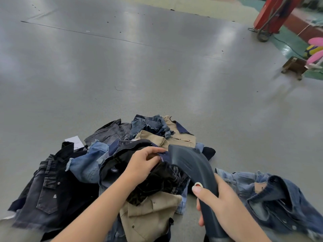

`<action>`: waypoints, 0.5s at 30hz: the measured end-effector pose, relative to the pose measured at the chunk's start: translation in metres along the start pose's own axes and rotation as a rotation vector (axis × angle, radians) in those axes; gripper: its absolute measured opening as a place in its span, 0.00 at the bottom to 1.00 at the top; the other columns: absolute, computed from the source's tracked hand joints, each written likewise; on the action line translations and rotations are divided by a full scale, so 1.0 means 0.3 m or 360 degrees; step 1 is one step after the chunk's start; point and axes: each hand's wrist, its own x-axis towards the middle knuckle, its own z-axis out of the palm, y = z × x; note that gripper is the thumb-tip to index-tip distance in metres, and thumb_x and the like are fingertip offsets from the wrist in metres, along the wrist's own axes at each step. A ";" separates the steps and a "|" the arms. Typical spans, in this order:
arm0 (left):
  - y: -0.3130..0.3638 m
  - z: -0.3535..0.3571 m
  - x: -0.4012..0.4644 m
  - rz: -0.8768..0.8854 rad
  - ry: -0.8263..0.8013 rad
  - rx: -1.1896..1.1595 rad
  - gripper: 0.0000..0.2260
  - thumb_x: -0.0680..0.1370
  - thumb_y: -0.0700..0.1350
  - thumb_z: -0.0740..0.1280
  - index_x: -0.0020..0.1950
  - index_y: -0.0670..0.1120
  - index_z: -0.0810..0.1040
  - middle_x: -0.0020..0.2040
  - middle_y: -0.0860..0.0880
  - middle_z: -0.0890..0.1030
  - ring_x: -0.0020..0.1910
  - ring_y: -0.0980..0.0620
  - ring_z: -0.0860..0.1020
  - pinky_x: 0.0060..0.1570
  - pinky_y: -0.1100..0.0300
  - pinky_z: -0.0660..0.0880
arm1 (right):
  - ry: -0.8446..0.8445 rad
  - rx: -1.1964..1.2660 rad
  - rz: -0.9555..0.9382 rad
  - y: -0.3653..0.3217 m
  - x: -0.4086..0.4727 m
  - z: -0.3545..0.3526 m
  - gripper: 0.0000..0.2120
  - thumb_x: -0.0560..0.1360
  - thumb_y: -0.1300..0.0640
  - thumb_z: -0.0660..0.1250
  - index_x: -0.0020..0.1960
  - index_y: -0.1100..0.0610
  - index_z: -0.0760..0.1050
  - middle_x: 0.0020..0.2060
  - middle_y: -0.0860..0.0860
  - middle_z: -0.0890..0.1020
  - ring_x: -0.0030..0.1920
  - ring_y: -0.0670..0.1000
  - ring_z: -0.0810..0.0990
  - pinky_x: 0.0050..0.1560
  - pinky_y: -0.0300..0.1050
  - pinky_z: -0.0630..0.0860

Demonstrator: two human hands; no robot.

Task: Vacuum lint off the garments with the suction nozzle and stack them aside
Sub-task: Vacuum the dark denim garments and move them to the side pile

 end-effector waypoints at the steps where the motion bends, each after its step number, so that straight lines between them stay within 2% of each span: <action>1: -0.001 0.000 0.003 0.0110 0.0044 0.0179 0.11 0.76 0.36 0.68 0.48 0.52 0.82 0.41 0.59 0.82 0.39 0.67 0.78 0.43 0.75 0.70 | -0.0014 -0.0013 0.0009 0.001 -0.004 0.002 0.06 0.76 0.56 0.67 0.51 0.54 0.72 0.27 0.53 0.78 0.24 0.57 0.77 0.26 0.42 0.74; 3: -0.005 -0.003 0.007 0.0307 0.0100 0.0467 0.07 0.76 0.38 0.70 0.48 0.49 0.83 0.41 0.61 0.80 0.42 0.68 0.77 0.44 0.78 0.68 | -0.0039 -0.0071 0.0019 0.005 -0.011 0.008 0.06 0.75 0.55 0.67 0.51 0.51 0.72 0.27 0.53 0.79 0.24 0.56 0.77 0.27 0.41 0.74; 5: -0.008 -0.007 0.010 0.0433 0.0105 0.0675 0.04 0.75 0.39 0.70 0.49 0.46 0.83 0.40 0.59 0.79 0.42 0.63 0.76 0.44 0.75 0.68 | -0.0028 -0.0164 0.0017 0.012 -0.015 0.016 0.07 0.74 0.53 0.67 0.51 0.49 0.72 0.28 0.52 0.80 0.24 0.54 0.78 0.27 0.39 0.73; 8: -0.005 -0.015 0.012 0.0505 0.0059 0.0844 0.03 0.75 0.42 0.71 0.47 0.45 0.83 0.42 0.52 0.81 0.44 0.53 0.78 0.47 0.59 0.74 | 0.0052 -0.0306 -0.0016 0.018 -0.006 0.031 0.07 0.74 0.50 0.67 0.49 0.46 0.70 0.29 0.49 0.80 0.24 0.51 0.79 0.26 0.36 0.72; 10: -0.002 -0.014 0.013 0.0519 0.0004 0.0938 0.05 0.76 0.45 0.70 0.49 0.45 0.83 0.44 0.50 0.81 0.46 0.51 0.78 0.49 0.53 0.74 | 0.0129 -0.0358 -0.0062 0.018 0.006 0.027 0.07 0.74 0.50 0.67 0.48 0.46 0.70 0.29 0.50 0.80 0.24 0.51 0.79 0.28 0.37 0.73; 15: 0.013 -0.014 0.016 0.0517 -0.0031 0.1129 0.08 0.78 0.49 0.66 0.52 0.48 0.81 0.49 0.53 0.80 0.50 0.52 0.77 0.51 0.55 0.73 | 0.0237 -0.0427 -0.0117 0.023 0.003 -0.016 0.08 0.73 0.49 0.67 0.47 0.44 0.69 0.29 0.48 0.80 0.24 0.51 0.80 0.29 0.38 0.73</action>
